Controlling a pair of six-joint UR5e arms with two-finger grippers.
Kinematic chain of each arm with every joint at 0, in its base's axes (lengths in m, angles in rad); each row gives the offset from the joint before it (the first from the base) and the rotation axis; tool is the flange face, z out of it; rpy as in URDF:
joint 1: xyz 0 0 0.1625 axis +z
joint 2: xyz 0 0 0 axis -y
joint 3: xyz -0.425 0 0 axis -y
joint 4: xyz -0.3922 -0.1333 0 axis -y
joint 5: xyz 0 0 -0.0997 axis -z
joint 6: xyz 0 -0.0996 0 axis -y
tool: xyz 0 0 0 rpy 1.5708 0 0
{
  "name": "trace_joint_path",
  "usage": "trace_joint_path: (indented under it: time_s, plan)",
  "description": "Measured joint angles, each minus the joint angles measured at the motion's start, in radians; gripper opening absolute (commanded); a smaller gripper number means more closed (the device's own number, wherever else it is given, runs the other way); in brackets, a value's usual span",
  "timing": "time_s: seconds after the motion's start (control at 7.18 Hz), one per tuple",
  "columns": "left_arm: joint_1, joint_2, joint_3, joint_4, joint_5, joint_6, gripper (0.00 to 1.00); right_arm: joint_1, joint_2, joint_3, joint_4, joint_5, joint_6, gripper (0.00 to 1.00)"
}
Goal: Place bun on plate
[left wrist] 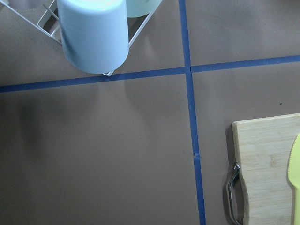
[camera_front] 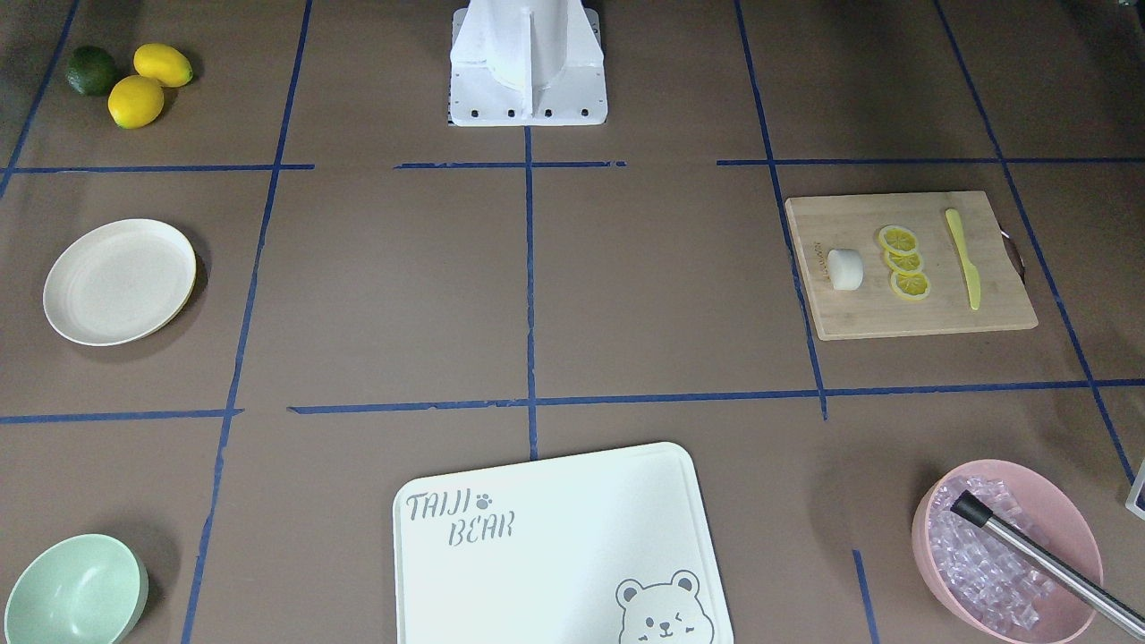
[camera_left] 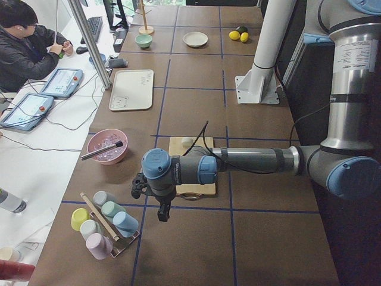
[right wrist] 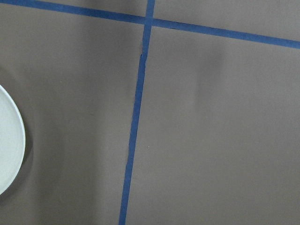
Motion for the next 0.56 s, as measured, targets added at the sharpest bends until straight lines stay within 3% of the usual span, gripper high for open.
trace_joint_path:
  time_s: [0.56]
  plan:
    - [0.0, 0.006, -0.024, 0.006, 0.001, -0.001, 1.0, -0.011, 0.002, 0.0, 0.017, 0.074, 0.046, 1.0]
